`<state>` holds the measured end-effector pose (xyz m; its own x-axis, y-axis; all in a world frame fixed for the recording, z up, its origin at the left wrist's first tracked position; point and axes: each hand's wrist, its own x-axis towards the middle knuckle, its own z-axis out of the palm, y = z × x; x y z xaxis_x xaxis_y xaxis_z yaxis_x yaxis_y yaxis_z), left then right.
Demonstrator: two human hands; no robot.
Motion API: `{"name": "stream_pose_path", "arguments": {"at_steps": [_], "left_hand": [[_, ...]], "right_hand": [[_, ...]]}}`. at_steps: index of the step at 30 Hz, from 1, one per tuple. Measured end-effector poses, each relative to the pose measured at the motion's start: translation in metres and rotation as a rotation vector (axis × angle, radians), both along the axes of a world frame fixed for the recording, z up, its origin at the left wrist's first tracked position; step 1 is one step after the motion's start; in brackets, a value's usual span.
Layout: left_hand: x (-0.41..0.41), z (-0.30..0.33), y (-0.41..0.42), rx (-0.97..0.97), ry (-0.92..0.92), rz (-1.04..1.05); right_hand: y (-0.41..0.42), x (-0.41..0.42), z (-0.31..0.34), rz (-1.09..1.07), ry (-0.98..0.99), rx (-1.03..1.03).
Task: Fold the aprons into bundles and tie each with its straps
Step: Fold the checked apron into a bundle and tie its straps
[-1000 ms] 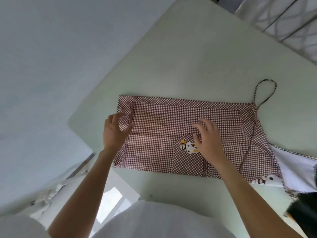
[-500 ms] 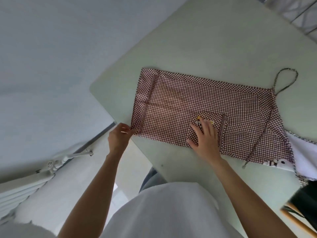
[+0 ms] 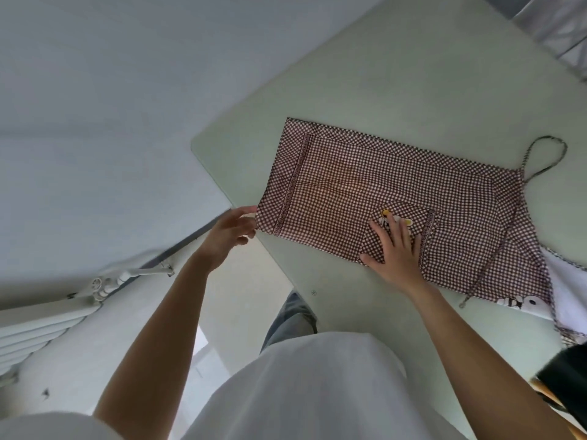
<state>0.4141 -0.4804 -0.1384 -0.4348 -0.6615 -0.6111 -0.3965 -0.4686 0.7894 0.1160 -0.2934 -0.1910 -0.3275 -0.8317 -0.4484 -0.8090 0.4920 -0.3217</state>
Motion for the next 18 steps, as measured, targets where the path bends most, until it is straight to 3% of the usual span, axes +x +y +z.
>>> {"name": "stream_pose_path", "arguments": {"at_steps": [4,8,12,18], "left_hand": [[-0.002,-0.002,-0.003,-0.470,-0.486,-0.263],[-0.014,-0.002,0.008,-0.797,-0.665,-0.260],[-0.062,-0.003,0.014,-0.899,-0.516,-0.346],[-0.186,-0.010,0.045,-0.969,-0.232,-0.821]], "right_hand": [[0.001,0.000,0.000,-0.001,0.009,-0.016],[0.003,0.003,0.001,0.005,0.039,-0.107],[0.009,0.005,0.011,-0.033,0.002,-0.307],[0.060,-0.016,0.031,-0.349,0.094,-0.472]]}}
